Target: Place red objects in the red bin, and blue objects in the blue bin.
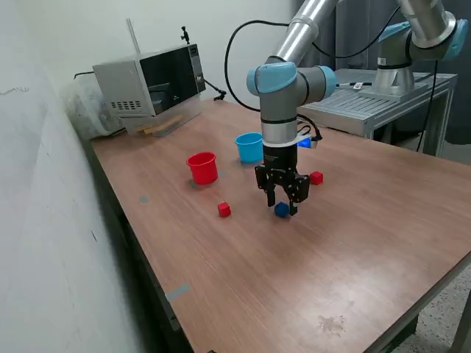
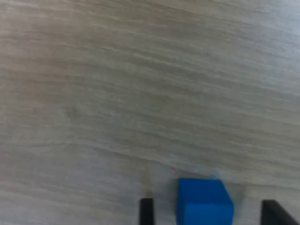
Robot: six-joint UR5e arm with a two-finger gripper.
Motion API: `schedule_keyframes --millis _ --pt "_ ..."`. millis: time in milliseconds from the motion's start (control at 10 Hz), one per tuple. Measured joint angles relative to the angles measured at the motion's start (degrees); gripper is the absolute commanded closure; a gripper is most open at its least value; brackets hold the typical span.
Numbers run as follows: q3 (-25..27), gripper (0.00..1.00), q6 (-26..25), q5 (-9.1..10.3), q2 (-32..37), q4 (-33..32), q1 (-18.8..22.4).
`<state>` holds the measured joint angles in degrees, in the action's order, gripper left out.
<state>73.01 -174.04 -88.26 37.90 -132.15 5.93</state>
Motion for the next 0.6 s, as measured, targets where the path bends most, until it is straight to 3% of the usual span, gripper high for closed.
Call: schedule_keyframes --millis 600 --pt "0.7 1.00 1.2 -0.33 0.8 -0.3 -0.4"
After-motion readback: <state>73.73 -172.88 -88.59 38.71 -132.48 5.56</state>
